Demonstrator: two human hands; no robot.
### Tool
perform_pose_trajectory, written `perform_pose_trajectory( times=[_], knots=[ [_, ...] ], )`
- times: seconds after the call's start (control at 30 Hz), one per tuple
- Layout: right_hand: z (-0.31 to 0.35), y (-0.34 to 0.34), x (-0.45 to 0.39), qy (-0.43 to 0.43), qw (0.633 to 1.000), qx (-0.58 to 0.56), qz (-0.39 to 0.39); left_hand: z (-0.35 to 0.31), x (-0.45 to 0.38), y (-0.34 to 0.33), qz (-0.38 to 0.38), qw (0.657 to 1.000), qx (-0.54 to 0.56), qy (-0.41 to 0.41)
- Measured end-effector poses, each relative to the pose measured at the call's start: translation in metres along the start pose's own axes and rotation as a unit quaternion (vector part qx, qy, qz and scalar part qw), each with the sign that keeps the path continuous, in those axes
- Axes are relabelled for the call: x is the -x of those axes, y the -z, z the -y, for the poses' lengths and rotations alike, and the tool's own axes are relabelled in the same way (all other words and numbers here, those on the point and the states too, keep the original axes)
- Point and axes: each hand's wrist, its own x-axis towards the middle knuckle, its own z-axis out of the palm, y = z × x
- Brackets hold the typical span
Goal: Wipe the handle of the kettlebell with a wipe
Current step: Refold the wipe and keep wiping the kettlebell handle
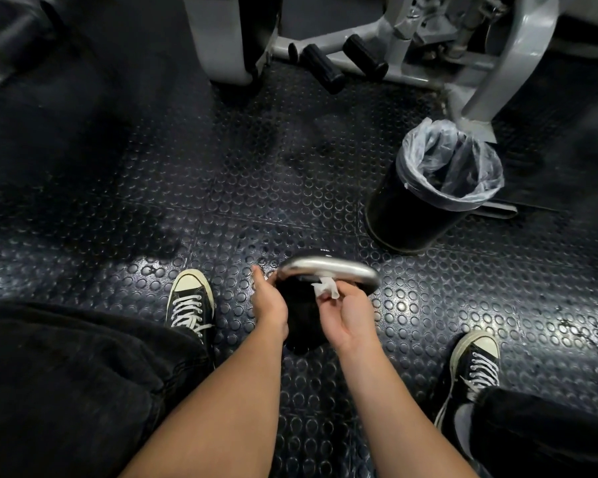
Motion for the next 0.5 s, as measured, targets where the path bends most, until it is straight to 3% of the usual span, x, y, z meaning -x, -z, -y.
perform_pose_trajectory(
  times=[0.5],
  knots=[
    [-0.001, -0.007, 0.010, -0.048, 0.998, 0.042, -0.008, -0.004, 0.009, -0.002, 0.005, 1.000, 0.017, 0.011]
  ],
)
